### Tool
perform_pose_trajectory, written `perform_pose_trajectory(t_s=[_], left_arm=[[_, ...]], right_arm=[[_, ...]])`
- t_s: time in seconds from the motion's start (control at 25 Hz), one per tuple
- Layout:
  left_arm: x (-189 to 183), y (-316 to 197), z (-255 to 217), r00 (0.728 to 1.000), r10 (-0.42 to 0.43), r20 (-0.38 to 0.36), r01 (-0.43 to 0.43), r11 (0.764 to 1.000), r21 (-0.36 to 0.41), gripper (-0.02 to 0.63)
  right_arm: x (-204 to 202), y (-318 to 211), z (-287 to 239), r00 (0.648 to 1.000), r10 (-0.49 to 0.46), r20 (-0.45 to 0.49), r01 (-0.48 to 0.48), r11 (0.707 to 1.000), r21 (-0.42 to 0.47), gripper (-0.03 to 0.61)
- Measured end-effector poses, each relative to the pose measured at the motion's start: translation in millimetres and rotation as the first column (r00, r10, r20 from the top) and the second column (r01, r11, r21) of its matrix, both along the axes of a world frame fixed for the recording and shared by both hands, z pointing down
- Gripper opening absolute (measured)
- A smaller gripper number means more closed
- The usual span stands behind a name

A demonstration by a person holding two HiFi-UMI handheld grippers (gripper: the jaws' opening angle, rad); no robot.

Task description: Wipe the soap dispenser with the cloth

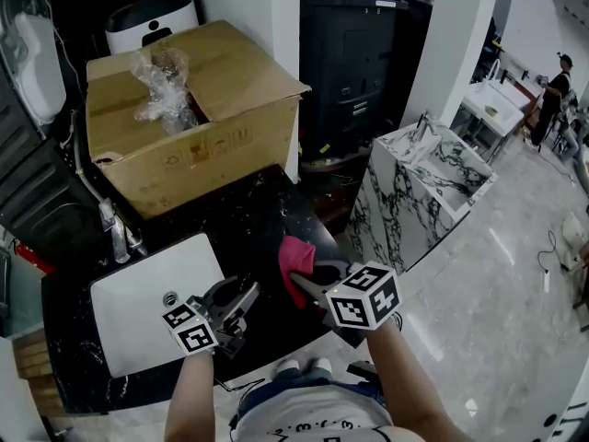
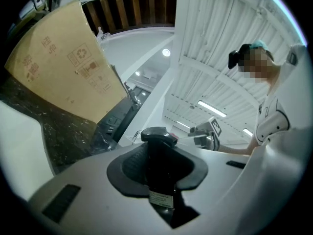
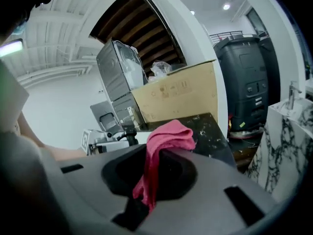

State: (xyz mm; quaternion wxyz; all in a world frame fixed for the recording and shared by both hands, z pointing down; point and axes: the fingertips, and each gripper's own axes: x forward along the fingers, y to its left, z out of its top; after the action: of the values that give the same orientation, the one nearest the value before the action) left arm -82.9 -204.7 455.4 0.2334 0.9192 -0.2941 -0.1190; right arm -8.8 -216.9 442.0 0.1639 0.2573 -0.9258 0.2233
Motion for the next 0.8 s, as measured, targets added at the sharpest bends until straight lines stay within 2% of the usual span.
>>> perform_pose_trajectory(t_s=[0.2, 0.32, 0.48, 0.6, 0.68, 0.8], left_arm=[[5, 3, -1, 0.999, 0.016, 0.043, -0.017, 1.000, 0.023, 0.098], [7, 2, -2, 0.999, 0.014, 0.048, -0.015, 1.000, 0.024, 0.098], [10, 1, -4, 0.999, 0.013, 0.047, -0.014, 1.000, 0.022, 0.098], [16, -1, -5, 0.998, 0.023, 0.062, -0.025, 0.999, 0.037, 0.097], [28, -3, -5, 0.993, 0.045, 0.110, -0.052, 0.997, 0.060, 0.097], [59, -5, -5, 0.961, 0.100, 0.258, -0.133, 0.985, 0.114, 0.095]], right_arm=[[-24, -9, 15, 0.999, -0.027, -0.033, 0.026, 0.999, -0.030, 0.052], [-14, -13, 24, 0.999, 0.026, -0.045, -0.029, 0.998, -0.056, 0.052], [7, -11, 54, 0.987, 0.076, -0.145, -0.093, 0.989, -0.112, 0.052], [20, -7, 71, 0.980, 0.093, -0.178, -0.122, 0.980, -0.159, 0.052], [29, -5, 74, 0.975, 0.106, -0.197, -0.140, 0.976, -0.169, 0.052], [44, -7, 68, 0.969, 0.156, -0.193, -0.186, 0.972, -0.144, 0.052]])
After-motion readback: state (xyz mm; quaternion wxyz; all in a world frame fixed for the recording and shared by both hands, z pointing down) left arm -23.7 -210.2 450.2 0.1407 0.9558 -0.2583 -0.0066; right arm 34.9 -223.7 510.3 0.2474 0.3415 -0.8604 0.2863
